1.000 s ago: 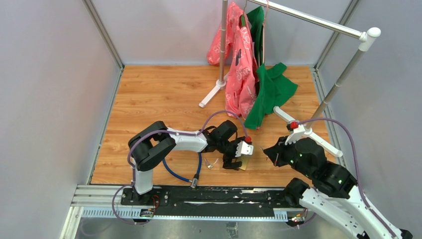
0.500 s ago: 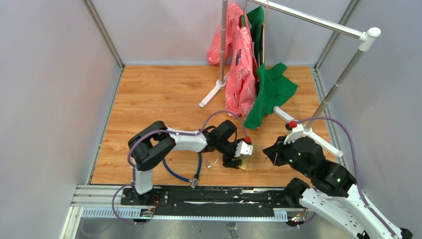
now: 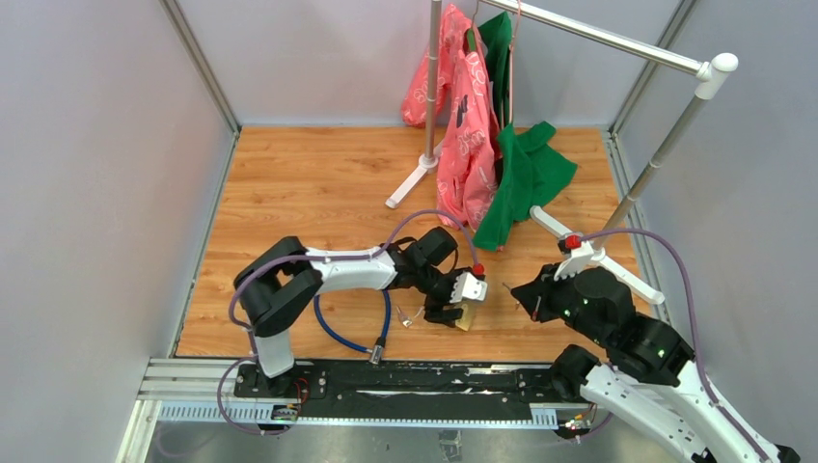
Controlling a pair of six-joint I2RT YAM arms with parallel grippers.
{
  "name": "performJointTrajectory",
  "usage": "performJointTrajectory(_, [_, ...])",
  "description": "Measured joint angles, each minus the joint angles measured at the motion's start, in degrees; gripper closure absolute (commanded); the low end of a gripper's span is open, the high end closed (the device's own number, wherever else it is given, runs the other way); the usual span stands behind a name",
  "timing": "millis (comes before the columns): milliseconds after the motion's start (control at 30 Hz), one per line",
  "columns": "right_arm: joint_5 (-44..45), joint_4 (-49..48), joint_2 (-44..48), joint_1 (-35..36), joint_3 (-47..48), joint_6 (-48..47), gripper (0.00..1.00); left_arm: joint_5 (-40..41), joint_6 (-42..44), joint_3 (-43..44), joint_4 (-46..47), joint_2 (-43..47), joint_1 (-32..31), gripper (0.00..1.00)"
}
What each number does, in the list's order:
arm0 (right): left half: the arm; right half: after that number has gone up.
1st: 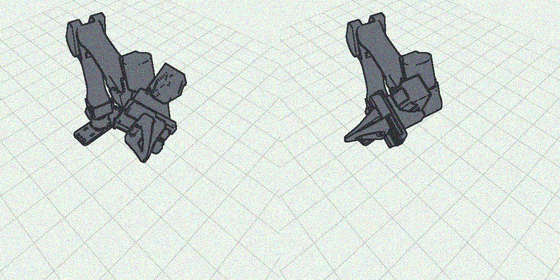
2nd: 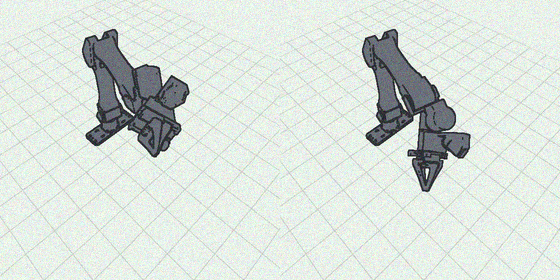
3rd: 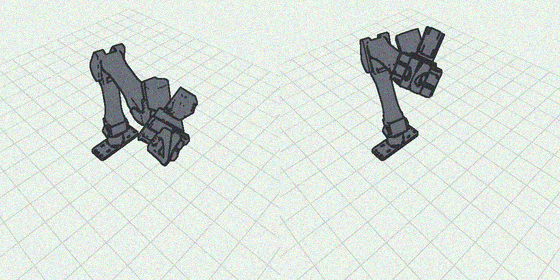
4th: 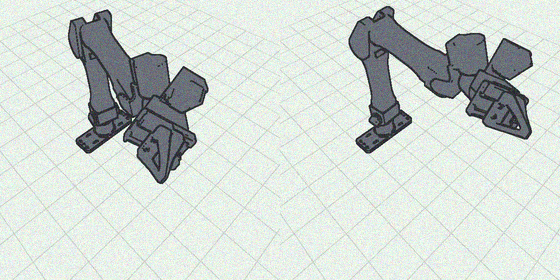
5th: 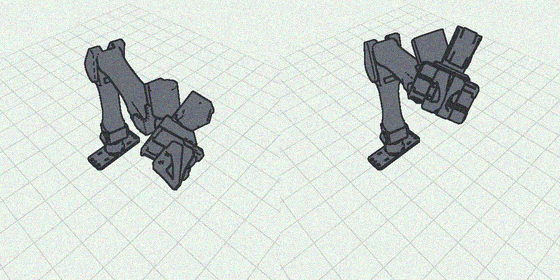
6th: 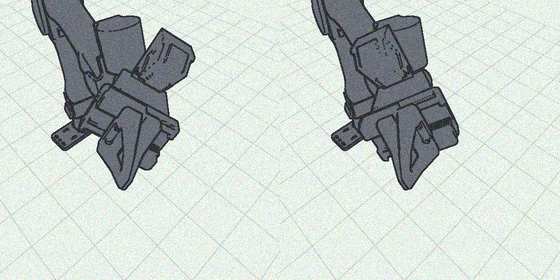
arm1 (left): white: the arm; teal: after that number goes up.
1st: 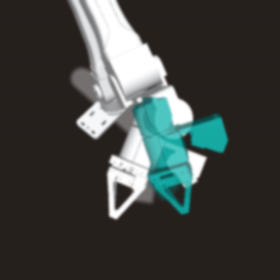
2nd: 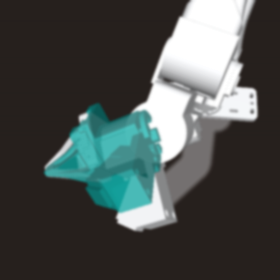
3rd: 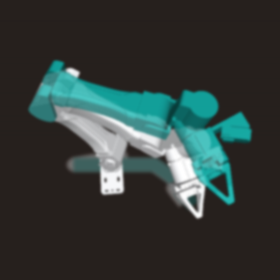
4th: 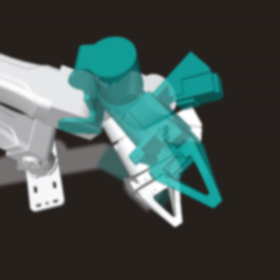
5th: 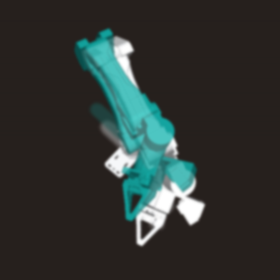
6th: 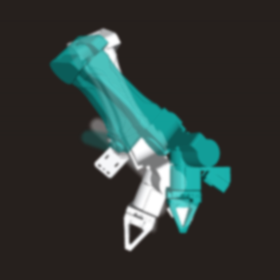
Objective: Unlock with the key
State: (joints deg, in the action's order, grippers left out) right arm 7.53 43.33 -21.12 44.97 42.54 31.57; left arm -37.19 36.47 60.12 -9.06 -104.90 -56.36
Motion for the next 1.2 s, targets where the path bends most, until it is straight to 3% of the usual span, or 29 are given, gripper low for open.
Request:
performJointTrajectory(333, [0.13,0.0,0.39,0.0,2.21,0.17,1.0,5.97,-3.13,3.56,-7.45,14.43,0.37,1.0])
performJointTrajectory(700, [0.7,0.04,0.39,0.0,2.21,0.17,1.0,12.5,-16.81,-0.5,-7.45,30.6,7.32,1.0])
performJointTrajectory(967, [1.03,-0.04,0.33,0.0,2.19,0.17,1.0,18.23,-22.99,-14.45,-0.48,45.62,11.19,1.0])
performJointTrajectory(1200, [1.03,-0.52,-0.83,0.0,2.16,0.15,1.0,23.91,-19.41,-19.87,1.33,54.18,11.54,1.0])
